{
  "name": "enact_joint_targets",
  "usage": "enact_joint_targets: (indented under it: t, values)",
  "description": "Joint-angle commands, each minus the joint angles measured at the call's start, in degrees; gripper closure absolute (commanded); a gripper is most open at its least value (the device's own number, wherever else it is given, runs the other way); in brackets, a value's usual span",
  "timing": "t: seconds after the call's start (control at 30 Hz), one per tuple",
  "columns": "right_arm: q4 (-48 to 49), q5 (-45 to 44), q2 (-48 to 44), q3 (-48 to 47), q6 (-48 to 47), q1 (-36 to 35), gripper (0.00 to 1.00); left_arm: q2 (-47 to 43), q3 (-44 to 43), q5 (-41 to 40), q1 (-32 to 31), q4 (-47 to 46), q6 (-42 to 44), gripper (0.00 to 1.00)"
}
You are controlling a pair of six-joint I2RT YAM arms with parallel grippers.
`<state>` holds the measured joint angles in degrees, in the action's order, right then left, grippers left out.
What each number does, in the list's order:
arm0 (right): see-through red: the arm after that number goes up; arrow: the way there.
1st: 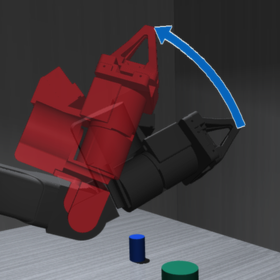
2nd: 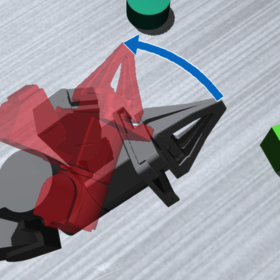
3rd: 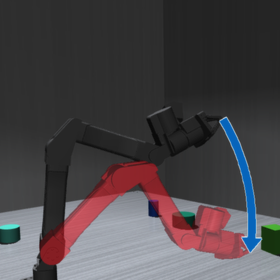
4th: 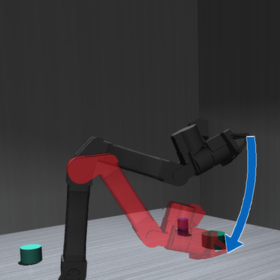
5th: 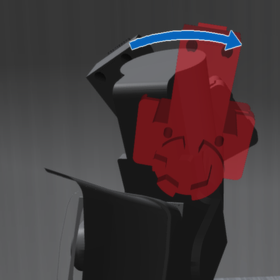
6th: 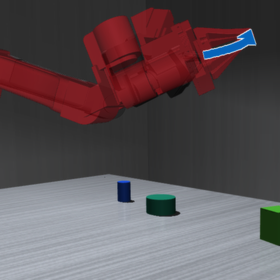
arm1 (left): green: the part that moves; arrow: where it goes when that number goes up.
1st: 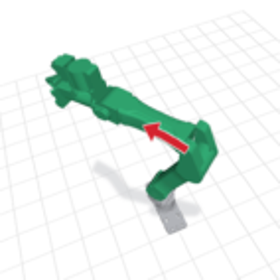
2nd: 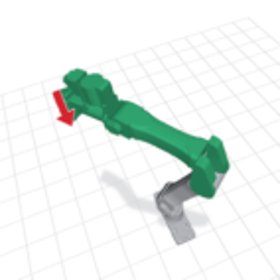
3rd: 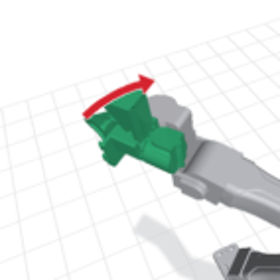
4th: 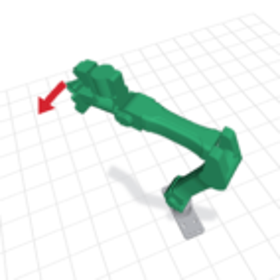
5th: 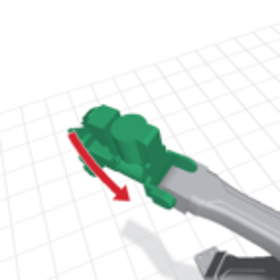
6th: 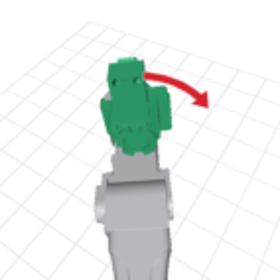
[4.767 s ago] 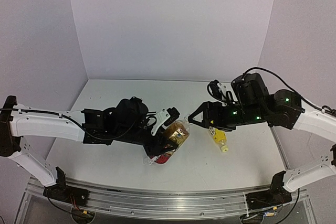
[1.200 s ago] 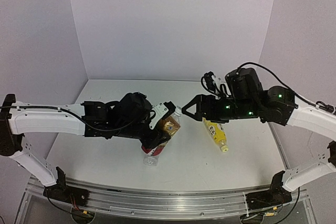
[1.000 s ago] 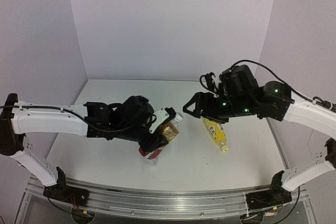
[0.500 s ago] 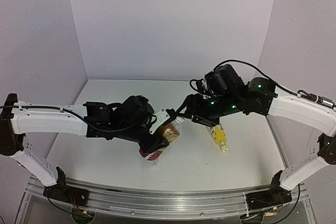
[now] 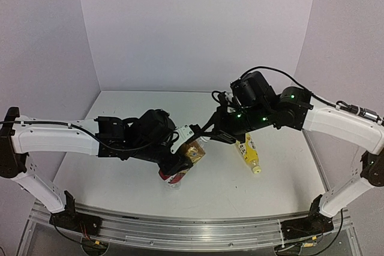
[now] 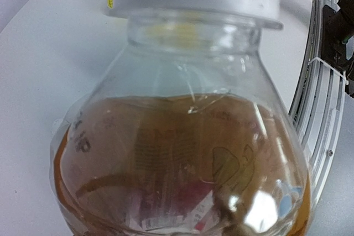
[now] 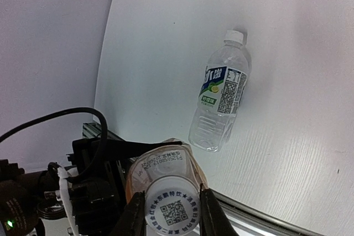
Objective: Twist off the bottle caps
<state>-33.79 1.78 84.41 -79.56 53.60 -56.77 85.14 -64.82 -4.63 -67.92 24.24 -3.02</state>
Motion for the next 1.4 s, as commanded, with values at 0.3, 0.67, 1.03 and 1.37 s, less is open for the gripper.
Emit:
enact_joint_targets:
  t: [0.3, 0.67, 1.03, 1.37]
  values:
    - [0.2, 6.8, -4.0, 1.6, -10.5, 1.1, 1.0, -10.8, 2.9, 8.7, 0.1, -10.0, -3.0, 1.0]
    - [3.8, 36.2, -8.0, 4.0, -33.8, 1.3, 1.0, -21.0, 10.8, 31.8, 0.3, -21.7, -2.1, 1.0]
    - [2.4, 58.9, -6.1, 5.3, -54.8, 1.2, 1.0, -22.2, 11.7, 35.6, 0.5, -23.9, -1.5, 1.0]
    - [2.1, 36.8, -8.0, 4.4, -50.4, 1.3, 0.22, -19.9, 9.1, 28.5, 0.4, -17.3, -0.4, 1.0]
